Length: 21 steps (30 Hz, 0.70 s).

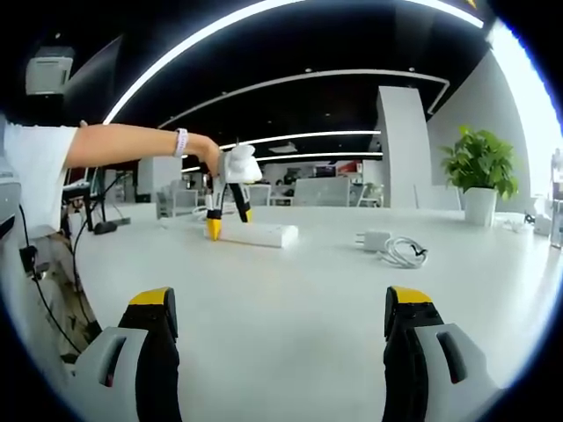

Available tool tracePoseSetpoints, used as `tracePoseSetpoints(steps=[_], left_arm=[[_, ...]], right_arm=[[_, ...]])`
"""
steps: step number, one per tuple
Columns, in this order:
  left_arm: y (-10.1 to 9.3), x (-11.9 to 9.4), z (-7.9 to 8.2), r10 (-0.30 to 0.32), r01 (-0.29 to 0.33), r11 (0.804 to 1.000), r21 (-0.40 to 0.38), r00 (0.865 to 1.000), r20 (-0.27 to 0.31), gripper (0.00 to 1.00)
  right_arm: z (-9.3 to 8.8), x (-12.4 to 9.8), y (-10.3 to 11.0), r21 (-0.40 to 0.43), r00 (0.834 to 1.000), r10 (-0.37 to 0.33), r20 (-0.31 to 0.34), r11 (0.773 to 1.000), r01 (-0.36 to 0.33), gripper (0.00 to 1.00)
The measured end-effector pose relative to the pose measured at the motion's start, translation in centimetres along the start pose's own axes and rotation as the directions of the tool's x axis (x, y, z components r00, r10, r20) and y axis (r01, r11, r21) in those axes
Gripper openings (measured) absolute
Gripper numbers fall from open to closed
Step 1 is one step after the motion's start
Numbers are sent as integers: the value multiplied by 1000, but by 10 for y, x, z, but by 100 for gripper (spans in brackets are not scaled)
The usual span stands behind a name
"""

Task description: Straighten the power strip on the desk, plug the charger into it

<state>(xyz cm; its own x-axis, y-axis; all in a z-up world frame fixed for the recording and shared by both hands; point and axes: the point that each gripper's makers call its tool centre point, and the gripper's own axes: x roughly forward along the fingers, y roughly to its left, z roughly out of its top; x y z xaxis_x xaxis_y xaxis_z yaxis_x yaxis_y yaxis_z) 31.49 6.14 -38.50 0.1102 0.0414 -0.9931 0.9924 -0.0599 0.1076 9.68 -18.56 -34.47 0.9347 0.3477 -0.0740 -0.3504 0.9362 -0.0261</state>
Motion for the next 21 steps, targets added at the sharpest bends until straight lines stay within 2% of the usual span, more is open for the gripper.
tracePoseSetpoints(steps=[5,7,9,12,16,21], left_arm=[[1,-2,-2,19,-19,999,-47,1000,3,67],[9,-6,0,76,-74,996,-47,997,29,74],[13,-11,0,106,-104,993,-54,994,34,80],[12,-16,-1,109,-106,993,-59,993,36,81],[11,-24,1,126,-120,989,-83,989,74,84],[6,-31,5,126,-111,987,-118,983,133,95]], right_arm=[[1,1,1,-2,1000,4,3,1000,-4,98],[2,1,2,-3,1000,5,5,1000,-5,98],[3,1,2,-4,1000,6,6,1000,-6,98],[4,0,3,-7,1000,8,7,1000,-8,98],[5,1,6,-8,1000,12,11,1000,-12,98],[6,0,10,-15,1000,23,12,1000,-23,98]])
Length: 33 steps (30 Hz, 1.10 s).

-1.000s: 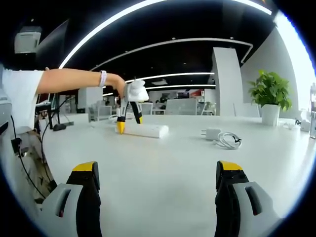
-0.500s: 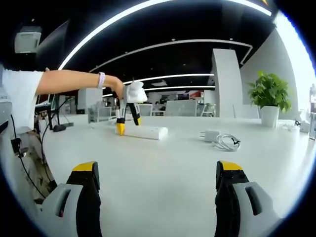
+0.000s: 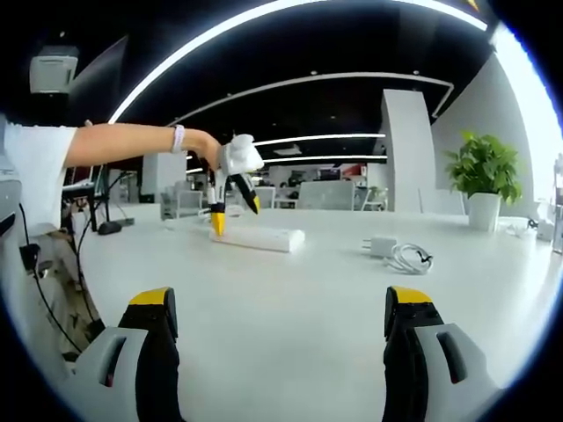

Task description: Straighten the power strip on the desk, plug the charger into it

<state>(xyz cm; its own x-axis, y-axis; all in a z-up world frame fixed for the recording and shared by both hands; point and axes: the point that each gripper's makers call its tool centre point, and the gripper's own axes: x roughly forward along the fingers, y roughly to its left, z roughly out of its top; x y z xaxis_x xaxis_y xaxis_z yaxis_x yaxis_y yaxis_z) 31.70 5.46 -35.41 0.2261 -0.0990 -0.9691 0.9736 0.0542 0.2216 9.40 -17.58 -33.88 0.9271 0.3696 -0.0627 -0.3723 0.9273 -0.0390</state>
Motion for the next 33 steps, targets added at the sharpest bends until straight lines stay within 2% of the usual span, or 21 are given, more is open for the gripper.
tracePoseSetpoints(steps=[3,10,19,25,27,31,33], left_arm=[[-1,-3,1,5,-5,1000,-13,1000,17,99],[-4,-12,1,19,-17,999,-40,998,55,99],[-4,-33,7,75,-59,993,-103,985,157,99],[0,-52,7,140,-110,983,-146,966,216,99],[4,-59,11,174,-126,974,-189,949,261,99],[4,-73,8,203,-145,968,-207,934,295,99],[4,-81,9,222,-155,963,-220,920,323,99]], right_arm=[[0,-1,1,-2,1000,3,-1,1000,-3,98],[2,-2,5,-7,1000,10,4,1000,-9,98],[2,-4,9,-10,1000,19,5,1000,-19,98],[4,-3,15,-7,999,33,16,999,-33,98],[6,-3,16,-6,999,36,20,999,-36,98],[10,-3,17,-4,999,39,35,999,-39,98],[11,-3,18,-5,998,41,39,999,-40,98]])
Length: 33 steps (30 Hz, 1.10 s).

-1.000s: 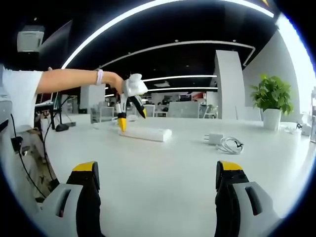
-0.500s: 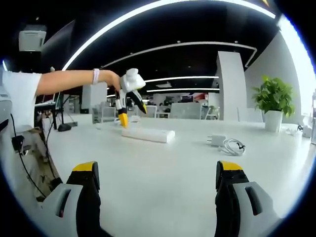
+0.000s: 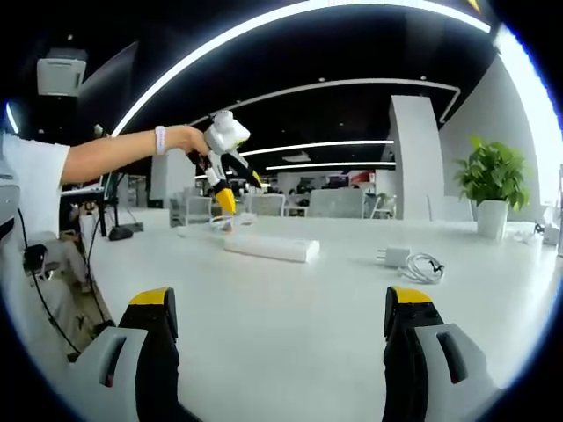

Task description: Straighten the power strip on the desk, plug the charger into it

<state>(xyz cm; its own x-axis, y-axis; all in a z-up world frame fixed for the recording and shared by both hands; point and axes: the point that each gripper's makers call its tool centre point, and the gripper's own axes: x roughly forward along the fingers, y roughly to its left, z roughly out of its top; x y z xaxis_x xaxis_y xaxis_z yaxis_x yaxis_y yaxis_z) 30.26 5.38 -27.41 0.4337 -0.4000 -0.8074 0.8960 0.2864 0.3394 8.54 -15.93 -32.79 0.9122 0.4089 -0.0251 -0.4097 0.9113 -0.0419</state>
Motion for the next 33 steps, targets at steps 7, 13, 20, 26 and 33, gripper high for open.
tracePoseSetpoints(steps=[7,13,20,26,33], left_arm=[[1,-26,14,55,-52,998,-34,991,118,98],[-3,-47,19,135,-131,991,-36,972,192,99],[-10,-56,19,159,-155,987,-37,952,262,98],[-9,-75,18,241,-222,970,-95,905,349,97],[-11,-101,12,372,-288,926,-246,811,452,97]], right_arm=[[0,1,3,2,1000,9,4,1000,-9,98],[-2,1,1,5,1000,7,-2,1000,-7,98],[-2,4,6,5,1000,21,-1,1000,-21,98],[0,4,9,5,1000,25,-2,1000,-25,98],[1,7,13,10,999,36,-4,999,-36,98]])
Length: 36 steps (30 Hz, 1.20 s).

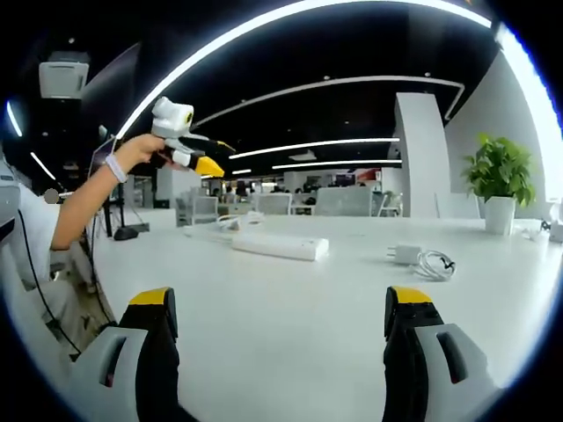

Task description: Straighten the power strip on the desk, plug the charger into it

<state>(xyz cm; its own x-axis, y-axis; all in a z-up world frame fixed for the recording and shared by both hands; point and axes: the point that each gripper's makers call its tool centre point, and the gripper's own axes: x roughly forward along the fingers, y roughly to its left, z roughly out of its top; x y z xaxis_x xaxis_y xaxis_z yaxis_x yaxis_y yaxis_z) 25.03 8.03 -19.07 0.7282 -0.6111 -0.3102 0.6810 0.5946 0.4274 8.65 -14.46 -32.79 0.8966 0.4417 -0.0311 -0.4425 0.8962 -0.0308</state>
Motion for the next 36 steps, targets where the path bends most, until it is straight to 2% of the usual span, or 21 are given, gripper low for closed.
tracePoseSetpoints(steps=[3,6,9,11,14,16,17,18,19,21,23,26,27,28,30,32,34,35,36], left_arm=[[-5,-9,6,20,-17,999,-39,998,67,97],[-16,-23,15,35,-22,996,-86,986,160,97],[-22,-34,13,70,-54,994,-93,981,182,98],[-25,-43,16,105,-81,990,-118,971,213,99],[-28,-60,21,165,-125,980,-157,947,275,99],[-26,-73,22,229,-176,966,-190,922,311,99],[-26,-74,22,240,-185,964,-193,919,315,99],[-23,-82,21,281,-222,953,-208,903,324,99],[-23,-85,20,296,-233,948,-218,898,326,99],[-20,-93,15,346,-271,929,-251,877,333,99],[-21,-97,9,368,-296,922,-249,869,331,99],[-13,-106,-1,459,-376,882,-284,825,331,99],[-14,-108,-3,467,-382,878,-290,817,338,99],[-12,-112,-8,492,-400,863,-307,802,339,99],[-12,-117,-15,509,-408,852,-327,792,338,99],[-11,-123,-21,542,-416,827,-377,767,343,99],[-12,-128,-28,557,-420,816,-398,756,344,99],[-11,-130,-33,570,-427,805,-411,749,338,99],[-10,-133,-39,594,-444,786,-430,736,326,98]], right_arm=[[2,0,1,-1,1000,4,4,1000,-4,98],[3,0,1,-2,1000,3,5,1000,-3,98],[3,0,0,-1,1000,3,5,1000,-3,98],[3,0,0,-1,1000,3,4,1000,-3,98],[2,0,1,1,1000,4,1,1000,-4,98],[2,0,1,0,1000,4,0,1000,-4,98],[2,0,1,0,1000,4,0,1000,-4,98],[2,0,0,0,1000,3,0,1000,-3,98],[2,0,0,-1,1000,3,-1,1000,-3,98],[2,0,0,-2,1000,2,-1,1000,-2,98],[2,1,-1,-1,1000,3,-1,1000,-3,98],[0,2,0,-1,1000,5,-5,1000,-5,98],[0,3,0,-1,1000,6,-5,1000,-6,98],[0,3,1,-2,1000,8,-6,1000,-8,98],[-1,4,0,-3,1000,8,-10,1000,-8,98],[-2,4,0,-2,1000,8,-10,1000,-8,98],[-3,4,0,-1,1000,7,-11,1000,-7,98],[-3,4,0,-1,1000,7,-11,1000,-7,98],[-4,4,-1,0,1000,6,-12,1000,-6,98]])
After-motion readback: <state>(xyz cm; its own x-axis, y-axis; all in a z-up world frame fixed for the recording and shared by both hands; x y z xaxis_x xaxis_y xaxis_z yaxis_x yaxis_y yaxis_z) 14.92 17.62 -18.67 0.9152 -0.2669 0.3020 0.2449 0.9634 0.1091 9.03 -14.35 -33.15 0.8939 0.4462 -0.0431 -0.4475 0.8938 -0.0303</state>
